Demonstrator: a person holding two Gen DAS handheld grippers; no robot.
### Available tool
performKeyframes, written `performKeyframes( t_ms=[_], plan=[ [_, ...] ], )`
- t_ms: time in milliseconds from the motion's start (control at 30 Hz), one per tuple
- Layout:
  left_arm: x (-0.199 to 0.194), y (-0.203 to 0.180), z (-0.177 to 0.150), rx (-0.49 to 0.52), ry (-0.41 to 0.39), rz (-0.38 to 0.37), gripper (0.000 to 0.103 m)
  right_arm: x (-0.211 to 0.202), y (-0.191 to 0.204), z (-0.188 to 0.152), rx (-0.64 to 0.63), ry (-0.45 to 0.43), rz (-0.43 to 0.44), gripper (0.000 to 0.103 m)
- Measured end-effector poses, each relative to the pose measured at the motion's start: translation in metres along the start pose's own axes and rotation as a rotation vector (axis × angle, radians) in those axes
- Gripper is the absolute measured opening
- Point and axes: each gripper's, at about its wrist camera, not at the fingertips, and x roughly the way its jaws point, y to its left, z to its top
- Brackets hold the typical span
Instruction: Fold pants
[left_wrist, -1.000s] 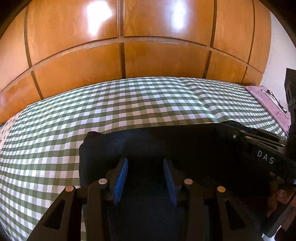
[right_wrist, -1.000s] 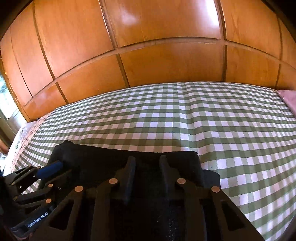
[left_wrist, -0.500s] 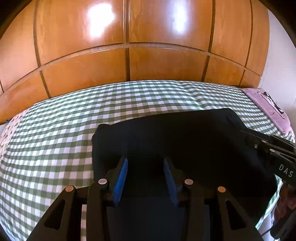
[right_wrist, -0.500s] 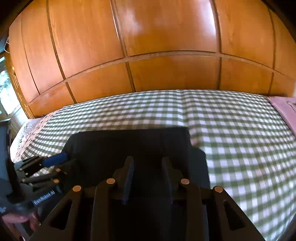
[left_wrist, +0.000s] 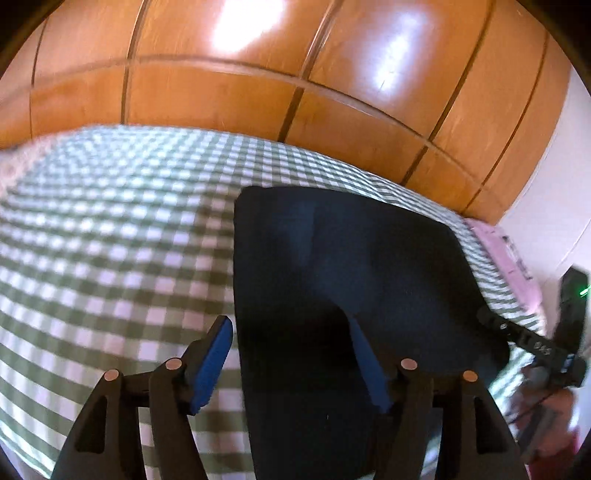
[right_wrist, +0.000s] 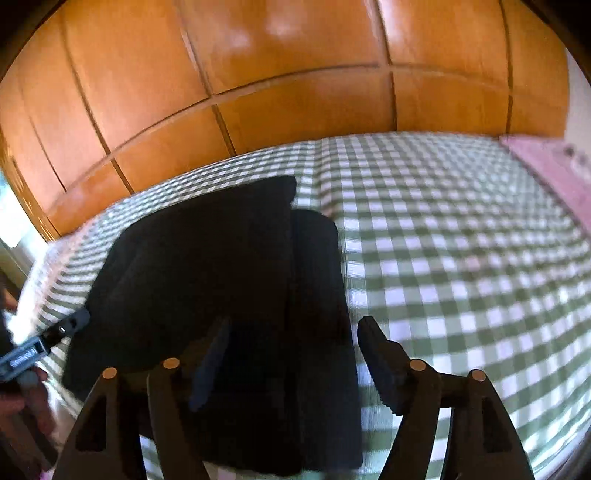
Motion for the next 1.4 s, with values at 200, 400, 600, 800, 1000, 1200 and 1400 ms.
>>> performKeyframes(
  t_ms=[200,400,600,800,1000,1200,1400],
  plan=[
    [0.005,0.022,-0.001,-0.100,0.102,-0.179,0.067,0.004,-0.025,-0.009,0.130,0.072,0.154,0.074],
    [0.015,0.038,-0.001,-0.161,0.184,-0.314,0.067,0.013,-0.054,-0.021,0.302,0.136,0.327,0.074],
    [0.022,0.044,-0.008,-0.210,0.219,-0.382,0.067,0.017,-0.050,-0.020,0.284,0.142,0.330,0.074],
    [0.021,0.040,-0.008,-0.202,0.207,-0.381,0.058,0.027,-0.033,-0.010,0.218,0.137,0.300,0.069],
    [0.000,0.006,0.001,-0.026,0.117,-0.276,0.042,0.016,-0.025,-0.007,0.162,0.089,0.289,0.055],
    [-0.021,-0.010,0.014,0.022,0.012,-0.251,0.037,0.004,-0.013,0.004,0.118,0.029,0.285,0.051],
    [-0.029,-0.012,0.029,0.071,-0.042,-0.212,0.037,0.008,0.002,0.027,0.071,-0.035,0.303,0.050]
  ],
)
